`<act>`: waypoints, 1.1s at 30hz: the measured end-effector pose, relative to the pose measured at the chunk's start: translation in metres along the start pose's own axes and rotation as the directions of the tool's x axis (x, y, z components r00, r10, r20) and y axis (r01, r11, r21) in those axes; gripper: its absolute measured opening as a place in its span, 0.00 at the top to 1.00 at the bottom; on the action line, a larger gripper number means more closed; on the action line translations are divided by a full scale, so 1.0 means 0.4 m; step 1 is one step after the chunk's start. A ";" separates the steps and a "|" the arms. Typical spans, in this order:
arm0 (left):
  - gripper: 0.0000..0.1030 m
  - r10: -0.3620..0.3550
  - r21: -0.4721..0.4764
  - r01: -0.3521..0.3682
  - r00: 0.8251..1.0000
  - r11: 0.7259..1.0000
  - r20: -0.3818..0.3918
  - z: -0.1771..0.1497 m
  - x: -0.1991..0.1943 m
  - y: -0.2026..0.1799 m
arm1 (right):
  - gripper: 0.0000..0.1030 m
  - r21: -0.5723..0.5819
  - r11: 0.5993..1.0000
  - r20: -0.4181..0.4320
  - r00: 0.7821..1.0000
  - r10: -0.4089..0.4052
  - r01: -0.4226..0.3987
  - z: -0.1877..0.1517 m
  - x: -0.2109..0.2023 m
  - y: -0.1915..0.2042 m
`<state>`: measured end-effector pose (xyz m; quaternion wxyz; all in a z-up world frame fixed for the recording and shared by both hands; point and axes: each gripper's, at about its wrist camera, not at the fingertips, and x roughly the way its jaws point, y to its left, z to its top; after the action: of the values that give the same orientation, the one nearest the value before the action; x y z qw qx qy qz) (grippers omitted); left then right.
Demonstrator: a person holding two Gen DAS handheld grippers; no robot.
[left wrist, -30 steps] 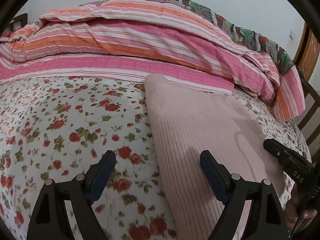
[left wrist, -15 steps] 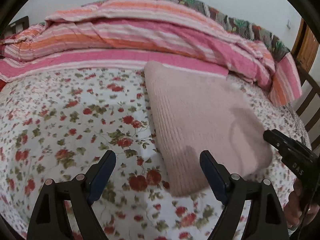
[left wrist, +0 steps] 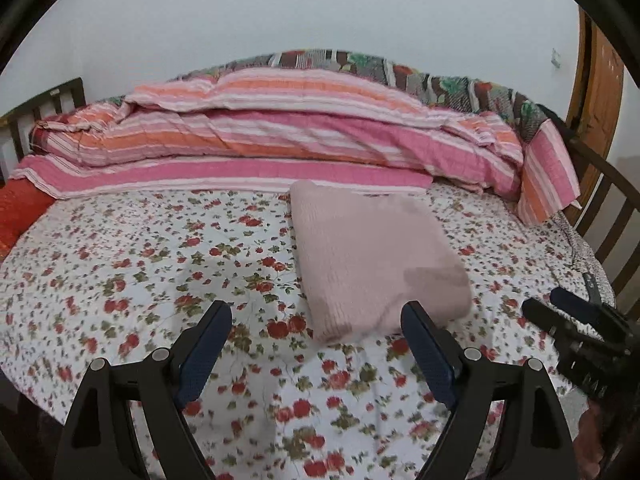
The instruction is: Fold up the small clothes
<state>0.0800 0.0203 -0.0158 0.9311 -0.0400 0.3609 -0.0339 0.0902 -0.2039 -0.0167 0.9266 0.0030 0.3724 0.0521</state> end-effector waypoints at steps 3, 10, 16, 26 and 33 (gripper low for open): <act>0.16 0.008 -0.005 -0.008 1.000 1.000 0.029 -0.010 -0.047 -0.009 | 0.14 0.007 1.000 0.043 0.999 -0.001 0.000 -0.021 -0.049 0.005; 0.16 0.017 0.003 -0.017 0.998 1.000 0.060 -0.036 -0.116 -0.032 | 0.03 0.013 0.998 0.088 0.994 -0.066 0.066 -0.048 -0.133 -0.006; 0.16 0.022 0.000 -0.022 0.997 1.000 0.075 -0.054 -0.139 -0.040 | 0.02 0.019 0.997 0.100 0.992 -0.079 0.077 -0.063 -0.167 -0.021; 0.16 0.026 0.007 -0.026 0.996 1.000 0.086 -0.054 -0.140 -0.037 | 0.02 0.000 0.995 0.112 0.989 -0.095 0.096 -0.065 -0.174 -0.024; 0.16 0.031 0.000 -0.031 0.996 1.000 0.082 -0.052 -0.138 -0.031 | 0.02 0.005 0.996 0.112 0.989 -0.093 0.093 -0.067 -0.171 -0.020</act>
<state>0.0247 0.0123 0.0070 0.9457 -0.0351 0.3228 -0.0179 0.0234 -0.2196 0.0109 0.9474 -0.0113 0.3197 0.0086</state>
